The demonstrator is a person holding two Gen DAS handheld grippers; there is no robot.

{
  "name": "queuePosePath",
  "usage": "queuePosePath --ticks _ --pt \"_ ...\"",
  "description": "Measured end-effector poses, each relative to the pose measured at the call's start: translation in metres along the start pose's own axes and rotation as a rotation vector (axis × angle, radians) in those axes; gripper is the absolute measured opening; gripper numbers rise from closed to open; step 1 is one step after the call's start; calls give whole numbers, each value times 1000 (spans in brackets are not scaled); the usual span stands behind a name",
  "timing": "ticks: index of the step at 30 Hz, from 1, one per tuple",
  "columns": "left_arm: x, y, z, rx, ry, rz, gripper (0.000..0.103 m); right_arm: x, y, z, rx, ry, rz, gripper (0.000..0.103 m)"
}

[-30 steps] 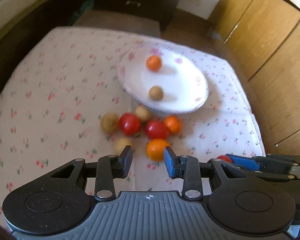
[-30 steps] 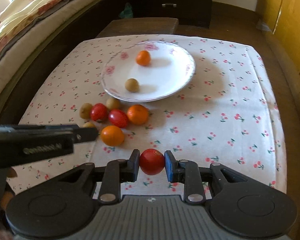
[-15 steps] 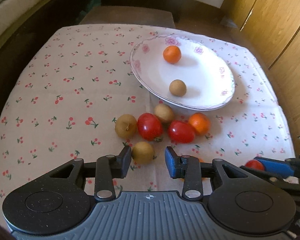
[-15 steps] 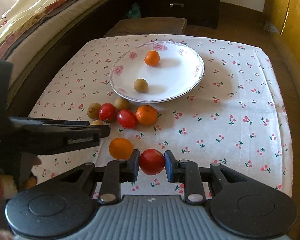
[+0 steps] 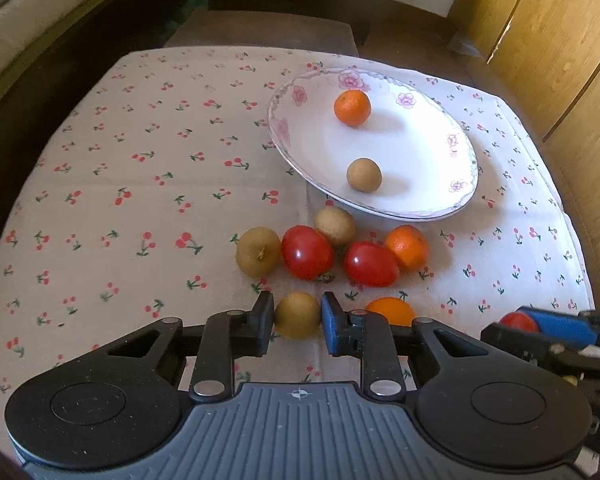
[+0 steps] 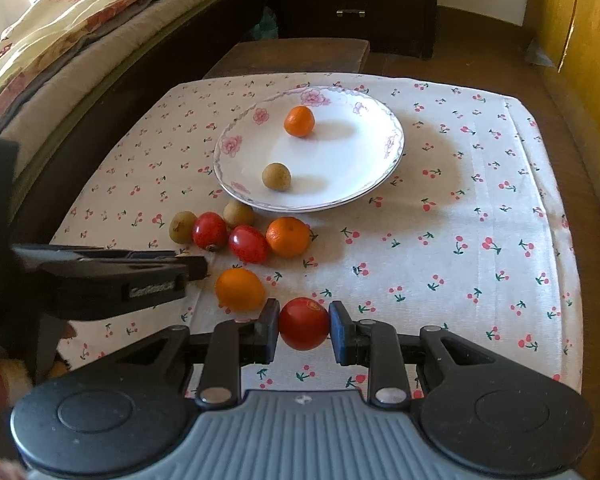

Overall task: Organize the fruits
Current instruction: 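Grasp a small brown fruit with the left tool, then lower the brown fruit into the bowl with the left tool while the right tool drops the tomato in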

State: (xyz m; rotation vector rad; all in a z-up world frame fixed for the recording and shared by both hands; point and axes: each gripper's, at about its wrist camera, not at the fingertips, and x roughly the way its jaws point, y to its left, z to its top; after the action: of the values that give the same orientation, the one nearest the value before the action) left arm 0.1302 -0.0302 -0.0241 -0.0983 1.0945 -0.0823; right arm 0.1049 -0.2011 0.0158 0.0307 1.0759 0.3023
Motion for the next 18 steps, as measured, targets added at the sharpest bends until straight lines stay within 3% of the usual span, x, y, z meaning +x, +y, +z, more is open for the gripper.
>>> queuePosePath --ticks 11,18 --pt "-25 -8 7 3 -49 -44 33 -7 4 17 6 -52 18 28" --pt "-11 -3 33 -47 -75 -73 33 6 -3 46 18 -78 6 28"
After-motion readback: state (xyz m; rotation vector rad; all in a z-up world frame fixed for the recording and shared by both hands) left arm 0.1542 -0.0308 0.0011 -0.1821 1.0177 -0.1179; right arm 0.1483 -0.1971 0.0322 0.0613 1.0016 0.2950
